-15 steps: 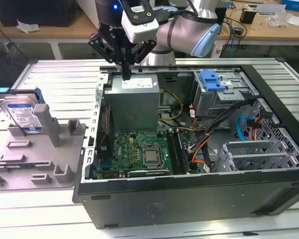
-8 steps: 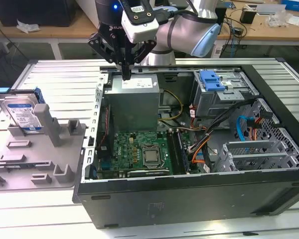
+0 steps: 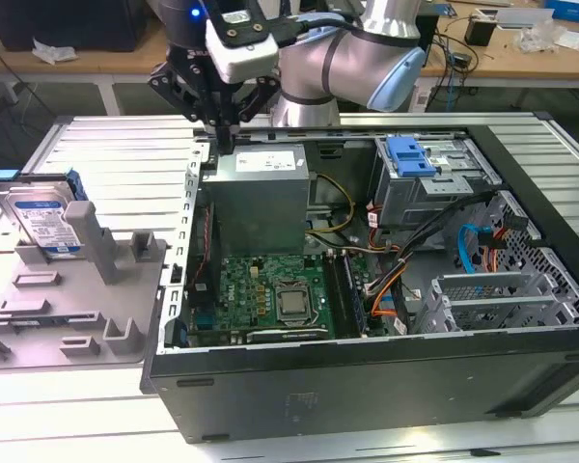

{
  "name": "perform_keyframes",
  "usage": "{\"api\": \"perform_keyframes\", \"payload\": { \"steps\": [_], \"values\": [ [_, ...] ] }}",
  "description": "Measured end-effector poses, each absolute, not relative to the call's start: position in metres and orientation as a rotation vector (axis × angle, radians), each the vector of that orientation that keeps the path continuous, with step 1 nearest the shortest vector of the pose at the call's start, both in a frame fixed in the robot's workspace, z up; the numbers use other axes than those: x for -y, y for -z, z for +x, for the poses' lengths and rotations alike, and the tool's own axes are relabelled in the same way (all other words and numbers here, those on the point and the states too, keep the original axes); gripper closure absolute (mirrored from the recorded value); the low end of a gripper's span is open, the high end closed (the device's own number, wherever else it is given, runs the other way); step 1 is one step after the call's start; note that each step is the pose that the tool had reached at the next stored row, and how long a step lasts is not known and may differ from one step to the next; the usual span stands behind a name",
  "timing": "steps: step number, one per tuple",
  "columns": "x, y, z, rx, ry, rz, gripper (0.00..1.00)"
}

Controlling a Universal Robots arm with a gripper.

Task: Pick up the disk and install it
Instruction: 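Reach for the disk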

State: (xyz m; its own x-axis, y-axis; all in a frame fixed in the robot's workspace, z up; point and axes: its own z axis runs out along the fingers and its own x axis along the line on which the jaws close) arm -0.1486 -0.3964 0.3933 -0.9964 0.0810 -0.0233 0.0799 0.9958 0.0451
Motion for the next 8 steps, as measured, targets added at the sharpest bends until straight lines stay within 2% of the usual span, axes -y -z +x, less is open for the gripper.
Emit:
{"api": "perform_keyframes", "payload": {
  "steps": [8],
  "values": [
    [0.386,-0.393,-0.18,-3.113,-0.069,0.129,0.89]
  ]
}}
